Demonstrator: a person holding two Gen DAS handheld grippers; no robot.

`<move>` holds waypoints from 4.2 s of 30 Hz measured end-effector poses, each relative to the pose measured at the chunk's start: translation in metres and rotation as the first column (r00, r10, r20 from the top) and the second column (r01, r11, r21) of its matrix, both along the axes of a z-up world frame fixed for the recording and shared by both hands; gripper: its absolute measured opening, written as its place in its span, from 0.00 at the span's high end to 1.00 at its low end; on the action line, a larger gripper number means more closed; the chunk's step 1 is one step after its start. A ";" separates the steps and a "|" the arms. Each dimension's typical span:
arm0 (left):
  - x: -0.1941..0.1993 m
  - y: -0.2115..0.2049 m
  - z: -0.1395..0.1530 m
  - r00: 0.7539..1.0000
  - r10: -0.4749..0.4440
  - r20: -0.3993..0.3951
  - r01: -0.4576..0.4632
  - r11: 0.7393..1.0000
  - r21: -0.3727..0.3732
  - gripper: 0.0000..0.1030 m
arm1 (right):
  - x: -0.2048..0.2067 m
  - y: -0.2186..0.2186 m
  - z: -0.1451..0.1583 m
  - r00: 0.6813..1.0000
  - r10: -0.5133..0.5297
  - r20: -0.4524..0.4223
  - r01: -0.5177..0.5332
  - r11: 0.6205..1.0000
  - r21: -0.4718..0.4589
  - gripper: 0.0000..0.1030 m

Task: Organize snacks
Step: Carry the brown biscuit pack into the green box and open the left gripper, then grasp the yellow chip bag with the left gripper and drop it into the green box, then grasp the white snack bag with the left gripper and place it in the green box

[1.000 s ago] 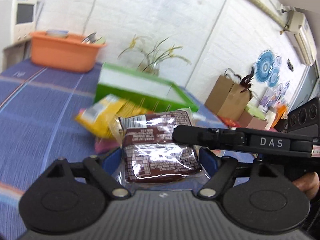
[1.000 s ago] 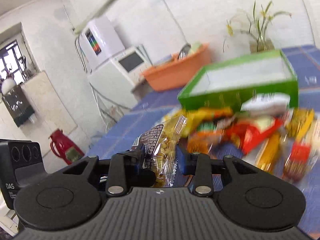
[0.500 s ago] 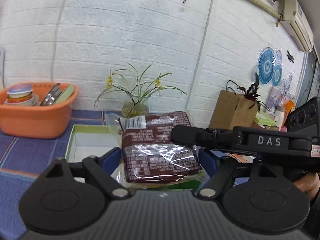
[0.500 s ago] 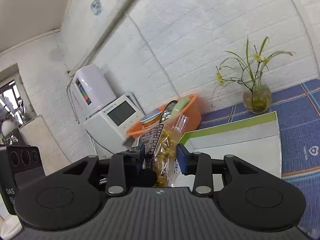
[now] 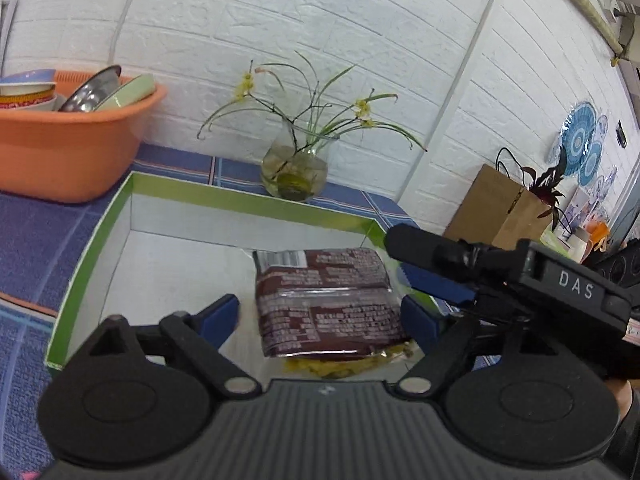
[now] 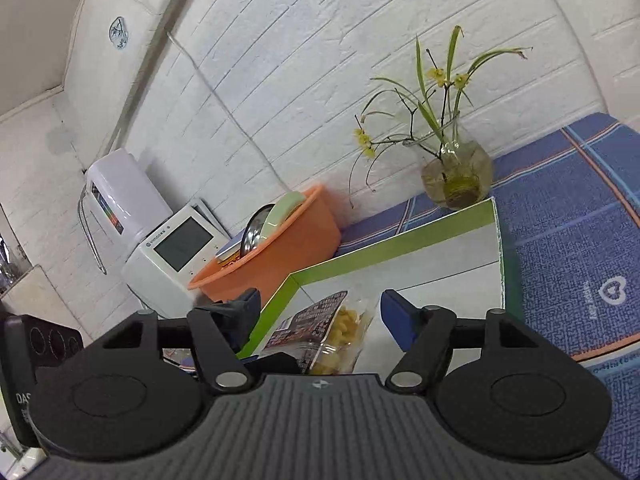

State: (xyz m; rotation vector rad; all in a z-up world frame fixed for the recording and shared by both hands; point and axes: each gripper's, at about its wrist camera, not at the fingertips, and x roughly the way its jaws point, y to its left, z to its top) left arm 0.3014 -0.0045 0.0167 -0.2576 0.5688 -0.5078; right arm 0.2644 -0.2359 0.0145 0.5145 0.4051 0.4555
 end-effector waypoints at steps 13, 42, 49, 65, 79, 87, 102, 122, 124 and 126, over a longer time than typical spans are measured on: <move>-0.065 0.071 0.036 0.986 0.126 0.109 -0.139 0.983 0.119 0.16 | -0.054 0.024 0.026 0.999 0.026 0.030 -0.024 0.997 -0.074 0.00; -0.145 0.105 -0.041 1.000 -0.018 0.011 0.018 1.000 0.018 0.39 | -0.085 0.129 -0.009 0.935 0.273 -0.225 -0.290 0.956 -0.046 0.48; -0.173 0.098 -0.011 0.990 -0.004 0.143 -0.003 0.999 0.051 0.41 | -0.105 0.119 0.015 0.948 0.305 -0.091 -0.309 0.950 -0.035 0.50; -0.055 0.009 0.039 0.991 -0.097 0.086 0.092 0.994 0.067 0.45 | -0.027 0.021 0.016 0.988 0.132 -0.084 -0.106 0.959 0.262 0.51; -0.019 -0.020 0.000 0.999 -0.010 0.039 0.010 1.000 0.009 0.25 | -0.035 -0.028 -0.008 0.981 -0.142 -0.129 0.171 0.954 0.248 0.00; -0.033 0.003 0.014 0.999 -0.016 0.032 0.014 0.999 0.052 0.23 | -0.073 -0.021 0.016 0.962 -0.228 -0.147 0.238 0.970 0.051 0.00; -0.069 -0.072 -0.024 0.964 -0.250 -0.093 0.265 0.939 0.218 0.17 | -0.045 -0.006 -0.023 0.854 -0.028 -0.520 0.041 0.999 0.012 0.00; -0.130 -0.056 0.048 0.945 -0.220 0.243 0.161 0.958 0.239 0.26 | -0.110 0.013 0.053 0.993 -0.012 -0.121 0.014 1.000 0.014 0.03; -0.143 -0.054 0.059 0.924 -0.217 0.315 0.134 0.955 0.264 0.26 | -0.117 0.016 0.064 0.999 0.003 -0.054 -0.001 1.000 0.026 0.03; -0.148 -0.049 0.068 0.904 -0.207 0.373 0.099 0.953 0.287 0.26 | -0.115 0.023 0.075 0.999 0.036 -0.001 -0.036 0.999 0.014 0.03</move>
